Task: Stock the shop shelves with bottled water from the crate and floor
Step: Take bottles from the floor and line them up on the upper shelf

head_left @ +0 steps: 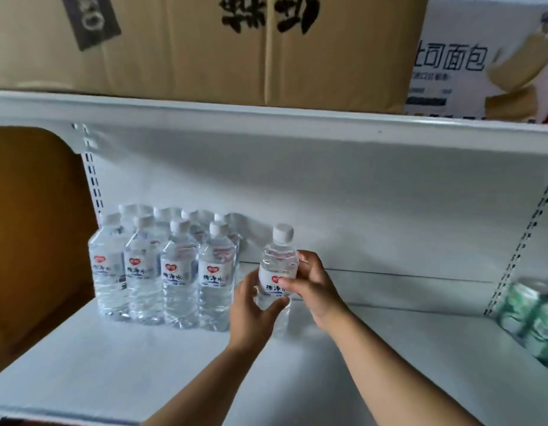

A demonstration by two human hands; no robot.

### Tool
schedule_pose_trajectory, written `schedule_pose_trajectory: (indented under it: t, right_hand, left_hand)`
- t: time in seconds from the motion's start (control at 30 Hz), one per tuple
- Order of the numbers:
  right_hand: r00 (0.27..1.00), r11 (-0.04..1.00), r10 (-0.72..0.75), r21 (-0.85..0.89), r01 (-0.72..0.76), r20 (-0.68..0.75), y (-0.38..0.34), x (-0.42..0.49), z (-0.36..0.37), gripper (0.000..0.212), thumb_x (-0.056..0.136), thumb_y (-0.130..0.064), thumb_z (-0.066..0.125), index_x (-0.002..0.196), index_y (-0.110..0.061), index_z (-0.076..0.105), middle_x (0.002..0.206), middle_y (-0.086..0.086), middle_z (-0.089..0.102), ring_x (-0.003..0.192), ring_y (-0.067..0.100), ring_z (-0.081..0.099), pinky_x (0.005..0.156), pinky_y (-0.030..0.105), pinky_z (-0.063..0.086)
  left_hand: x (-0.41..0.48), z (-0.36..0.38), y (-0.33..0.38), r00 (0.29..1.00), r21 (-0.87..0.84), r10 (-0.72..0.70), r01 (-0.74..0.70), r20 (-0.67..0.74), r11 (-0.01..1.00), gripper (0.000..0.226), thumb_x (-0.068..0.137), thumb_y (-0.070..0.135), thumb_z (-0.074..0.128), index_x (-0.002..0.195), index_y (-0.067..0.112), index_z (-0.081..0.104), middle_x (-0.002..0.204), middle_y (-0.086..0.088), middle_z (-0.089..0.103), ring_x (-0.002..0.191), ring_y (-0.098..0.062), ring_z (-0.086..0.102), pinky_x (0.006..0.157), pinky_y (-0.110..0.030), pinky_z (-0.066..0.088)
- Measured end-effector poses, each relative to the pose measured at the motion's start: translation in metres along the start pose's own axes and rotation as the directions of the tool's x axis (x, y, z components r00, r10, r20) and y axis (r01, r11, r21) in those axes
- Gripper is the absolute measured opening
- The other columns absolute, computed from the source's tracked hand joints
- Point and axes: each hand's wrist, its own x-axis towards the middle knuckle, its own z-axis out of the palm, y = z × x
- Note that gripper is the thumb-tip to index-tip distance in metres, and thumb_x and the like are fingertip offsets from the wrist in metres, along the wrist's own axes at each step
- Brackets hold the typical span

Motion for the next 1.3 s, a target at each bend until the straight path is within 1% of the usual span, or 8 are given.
schedule_pose_trajectory:
  t: [0.13,0.27,0.5,0.77,0.93,1.1,1.23,1.3]
  right_hand:
    - [0.992,0.995,0.079,-0.063,-0.073,0.095,0.020,0.020,0.000,0.057,0.058,-0.009,0.068,0.107,-0.030,0.046,0.113,0.004,0.062,0.098,0.014,0.060,0.067,0.019,0.050]
    - [0.995,0.988,0.063,-0.149,-0.050,0.080,0.043,0.034,-0.003,0.067,0.073,0.007,0.068,0.109,-0.044,0.043,0.115,-0.003,0.057,0.113,0.019,0.056,0.093,0.041,0.051]
    - [0.996,0.987,0.034,-0.160,-0.020,0.083,0.055,0.064,0.007,0.065,0.076,0.008,0.066,0.107,-0.044,0.043,0.110,-0.010,0.056,0.112,0.017,0.056,0.097,0.049,0.048]
    - [0.999,0.976,-0.028,-0.217,0.033,0.028,0.067,0.084,0.020,0.075,0.074,0.008,0.070,0.137,-0.020,0.039,0.132,0.009,0.052,0.113,0.015,0.055,0.101,0.031,0.044]
    - [0.999,0.966,-0.033,-0.257,0.037,0.018,0.069,0.087,0.024,0.078,0.073,0.005,0.072,0.139,-0.019,0.038,0.129,0.007,0.055,0.112,0.015,0.055,0.094,0.020,0.041]
    - [0.997,0.958,0.024,-0.285,-0.043,-0.071,0.057,0.069,0.018,0.075,0.075,-0.005,0.074,0.139,-0.017,0.038,0.112,0.002,0.054,0.110,0.017,0.054,0.096,0.025,0.042]
    - [0.973,0.982,0.063,-0.160,-0.100,-0.220,0.040,0.035,-0.011,0.046,0.082,-0.007,0.067,0.125,-0.014,0.052,0.127,0.005,0.056,0.110,0.013,0.054,0.100,0.040,0.046]
    - [0.953,0.991,0.078,-0.084,-0.106,-0.292,0.028,0.007,-0.037,0.037,0.086,-0.007,0.062,0.122,-0.013,0.054,0.123,0.002,0.057,0.105,0.012,0.056,0.090,0.037,0.049]
  left_hand:
    - [0.012,0.001,-0.015,0.999,0.080,-0.030,0.032,-0.029,0.996,0.061,0.067,0.021,0.082,0.120,0.023,0.053,0.102,0.010,0.062,0.095,-0.016,0.058,0.082,-0.027,0.048]
    - [0.023,0.004,-0.026,0.997,0.210,-0.060,0.068,-0.047,0.975,0.070,0.071,0.032,0.079,0.133,0.020,0.048,0.111,0.003,0.064,0.101,-0.016,0.060,0.087,-0.031,0.049]
    - [0.014,0.016,-0.018,0.981,0.378,-0.076,0.140,-0.179,0.915,0.061,0.086,0.019,0.063,0.141,0.016,0.037,0.140,-0.006,0.046,0.128,-0.024,0.046,0.098,-0.031,0.039]
    - [0.026,0.027,-0.015,0.957,0.402,-0.181,0.260,-0.225,0.878,0.058,0.092,0.004,0.039,0.146,0.023,0.027,0.150,0.003,0.033,0.131,-0.022,0.041,0.094,-0.031,0.037]
    - [0.031,0.025,-0.019,0.957,0.403,-0.235,0.287,-0.172,0.869,0.065,0.091,0.002,0.039,0.148,0.020,0.016,0.154,0.001,0.025,0.136,-0.021,0.035,0.099,-0.030,0.034]
    - [0.015,0.020,-0.015,0.965,0.324,-0.223,0.258,-0.140,0.910,0.063,0.089,0.001,0.045,0.146,0.015,0.024,0.151,-0.006,0.032,0.136,-0.024,0.035,0.105,-0.028,0.029]
    - [-0.021,0.025,-0.008,0.996,0.319,-0.083,0.067,0.037,0.945,0.054,0.089,0.012,0.045,0.142,0.015,0.035,0.144,-0.004,0.043,0.133,-0.020,0.041,0.101,-0.019,0.030]
    - [-0.033,0.037,0.000,0.990,0.276,-0.021,-0.018,0.138,0.961,0.052,0.087,0.015,0.044,0.139,0.013,0.040,0.140,-0.005,0.048,0.128,-0.021,0.046,0.100,-0.018,0.031]
